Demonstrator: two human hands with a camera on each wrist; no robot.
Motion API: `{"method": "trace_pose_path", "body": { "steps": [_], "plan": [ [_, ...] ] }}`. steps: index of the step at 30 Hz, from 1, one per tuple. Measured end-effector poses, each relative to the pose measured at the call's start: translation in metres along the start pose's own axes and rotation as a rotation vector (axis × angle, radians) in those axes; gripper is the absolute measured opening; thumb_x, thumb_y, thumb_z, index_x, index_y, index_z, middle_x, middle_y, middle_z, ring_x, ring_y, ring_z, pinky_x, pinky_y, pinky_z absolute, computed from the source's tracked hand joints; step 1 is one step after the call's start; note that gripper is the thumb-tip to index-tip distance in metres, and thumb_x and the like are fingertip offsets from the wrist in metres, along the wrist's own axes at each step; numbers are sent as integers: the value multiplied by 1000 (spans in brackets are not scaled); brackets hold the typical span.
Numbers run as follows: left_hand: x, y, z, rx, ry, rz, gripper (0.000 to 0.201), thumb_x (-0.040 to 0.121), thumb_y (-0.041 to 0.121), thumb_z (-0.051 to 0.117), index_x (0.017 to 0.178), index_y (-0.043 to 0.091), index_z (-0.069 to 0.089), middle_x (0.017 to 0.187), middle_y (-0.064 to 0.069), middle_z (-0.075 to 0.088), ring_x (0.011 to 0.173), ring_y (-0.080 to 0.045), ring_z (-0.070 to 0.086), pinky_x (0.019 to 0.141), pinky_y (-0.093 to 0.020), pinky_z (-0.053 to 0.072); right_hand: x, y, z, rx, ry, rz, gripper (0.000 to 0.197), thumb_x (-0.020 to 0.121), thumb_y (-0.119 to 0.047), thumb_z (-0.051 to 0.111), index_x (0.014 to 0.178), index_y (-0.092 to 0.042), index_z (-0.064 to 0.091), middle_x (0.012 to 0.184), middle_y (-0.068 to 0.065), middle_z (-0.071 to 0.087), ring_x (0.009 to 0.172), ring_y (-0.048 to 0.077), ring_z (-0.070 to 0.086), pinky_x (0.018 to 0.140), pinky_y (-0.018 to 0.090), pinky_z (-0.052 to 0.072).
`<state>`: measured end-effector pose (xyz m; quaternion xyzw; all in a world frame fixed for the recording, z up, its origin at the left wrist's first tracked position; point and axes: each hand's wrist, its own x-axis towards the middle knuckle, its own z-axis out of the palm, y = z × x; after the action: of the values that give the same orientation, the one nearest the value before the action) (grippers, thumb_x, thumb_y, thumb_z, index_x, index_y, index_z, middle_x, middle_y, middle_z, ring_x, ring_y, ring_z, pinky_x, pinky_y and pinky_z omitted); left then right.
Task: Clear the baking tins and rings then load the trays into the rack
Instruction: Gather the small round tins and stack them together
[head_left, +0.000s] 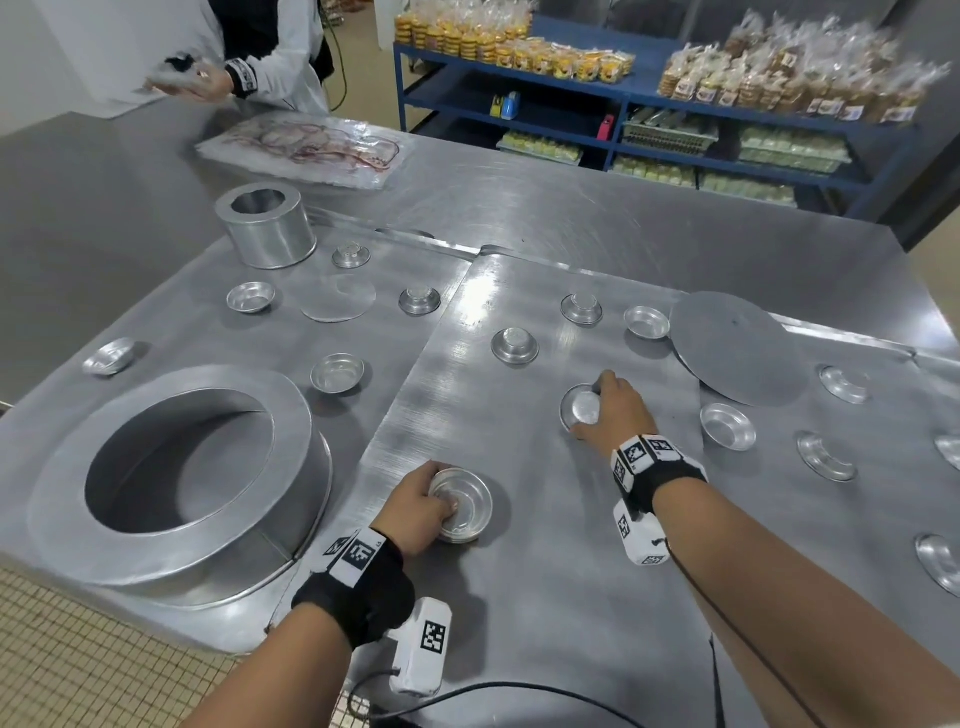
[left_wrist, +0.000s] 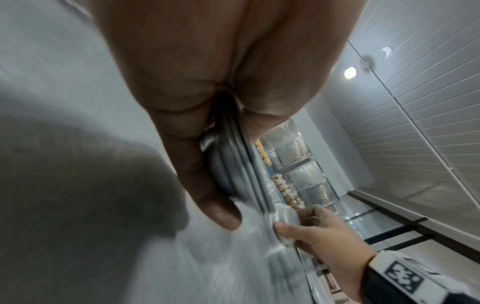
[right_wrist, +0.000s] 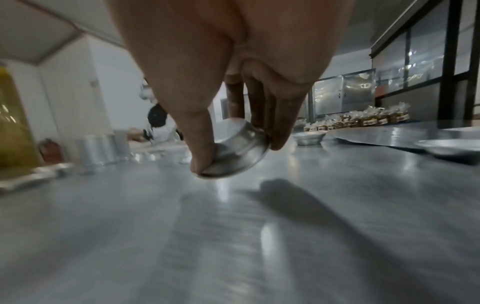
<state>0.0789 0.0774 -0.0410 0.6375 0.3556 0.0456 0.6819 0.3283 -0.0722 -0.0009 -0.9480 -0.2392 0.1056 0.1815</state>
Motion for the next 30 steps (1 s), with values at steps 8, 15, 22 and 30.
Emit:
{"method": "trace_pose_path", "body": {
  "steps": [8, 15, 22, 30],
  "plan": [
    [-3, 5, 7, -102, 22, -64, 29, 62, 9, 64, 86, 23, 73, 88, -16, 69, 86, -36, 64, 81, -70, 53, -70, -39, -8, 317, 81, -254, 74, 67, -33, 86, 129, -25, 48, 124, 0, 50, 110, 19, 55, 97, 36, 50],
    [-13, 23, 16, -254, 23, -84, 34, 87, 44, 68, 95, 11, 74, 97, -17, 73, 94, -38, 68, 97, -69, 46, -119, -54, 14, 617, 101, -399, 68, 61, -36, 85, 116, -28, 46, 110, -11, 54, 100, 14, 62, 89, 37, 55],
    [-25, 33, 19, -321, -111, -97, 48, 95, 43, 60, 114, -1, 65, 96, -22, 68, 80, -28, 67, 72, -35, 54, -145, -60, 28, 718, -68, -382, 66, 62, -25, 89, 113, -29, 48, 108, -15, 65, 104, 5, 65, 93, 31, 54],
    [-30, 27, 10, -289, -66, -70, 46, 68, 7, 70, 113, 2, 63, 94, -19, 68, 83, -30, 66, 70, -37, 53, -146, -58, 46, 835, -258, -281, 67, 66, -13, 90, 120, -17, 50, 126, -16, 63, 115, -5, 60, 103, 22, 48]
  ]
}}
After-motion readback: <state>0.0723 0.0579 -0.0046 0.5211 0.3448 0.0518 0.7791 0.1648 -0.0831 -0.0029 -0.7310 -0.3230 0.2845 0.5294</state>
